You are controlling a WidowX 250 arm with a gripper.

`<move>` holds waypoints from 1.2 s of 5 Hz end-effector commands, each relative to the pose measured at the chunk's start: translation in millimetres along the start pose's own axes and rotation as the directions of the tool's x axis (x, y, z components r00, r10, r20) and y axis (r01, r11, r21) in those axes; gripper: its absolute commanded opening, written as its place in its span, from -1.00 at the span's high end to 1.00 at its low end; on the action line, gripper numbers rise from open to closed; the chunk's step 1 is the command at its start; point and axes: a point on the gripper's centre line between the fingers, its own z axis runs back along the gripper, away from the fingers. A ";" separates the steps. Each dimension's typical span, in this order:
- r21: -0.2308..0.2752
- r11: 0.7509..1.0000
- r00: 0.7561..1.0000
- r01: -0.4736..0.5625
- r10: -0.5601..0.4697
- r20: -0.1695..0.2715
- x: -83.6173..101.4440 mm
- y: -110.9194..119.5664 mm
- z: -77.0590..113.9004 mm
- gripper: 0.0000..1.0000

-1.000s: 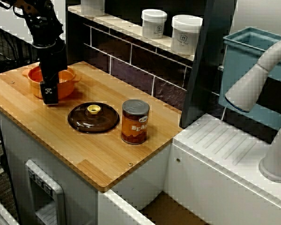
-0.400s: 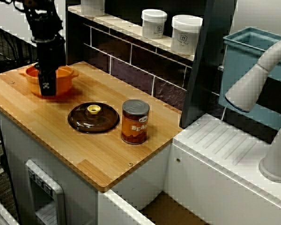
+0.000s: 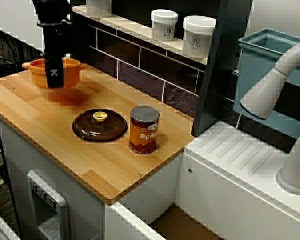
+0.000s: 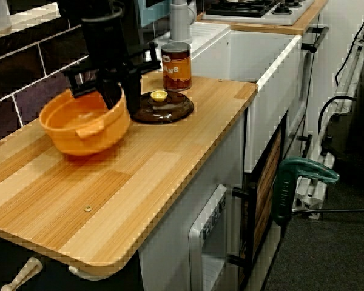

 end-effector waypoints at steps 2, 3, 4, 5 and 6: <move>0.143 0.982 0.990 -0.126 0.117 0.076 23.6 -13.6 73.0 1.00; 0.170 0.967 0.980 -0.188 0.172 0.104 27.2 -22.5 84.8 1.00; 0.161 0.957 0.967 -0.240 0.222 0.123 33.8 -28.6 97.3 1.00; 0.139 0.954 0.960 -0.264 0.246 0.133 38.7 -32.1 107.9 1.00; 0.102 0.941 0.941 -0.322 0.307 0.140 47.0 -35.6 115.7 1.00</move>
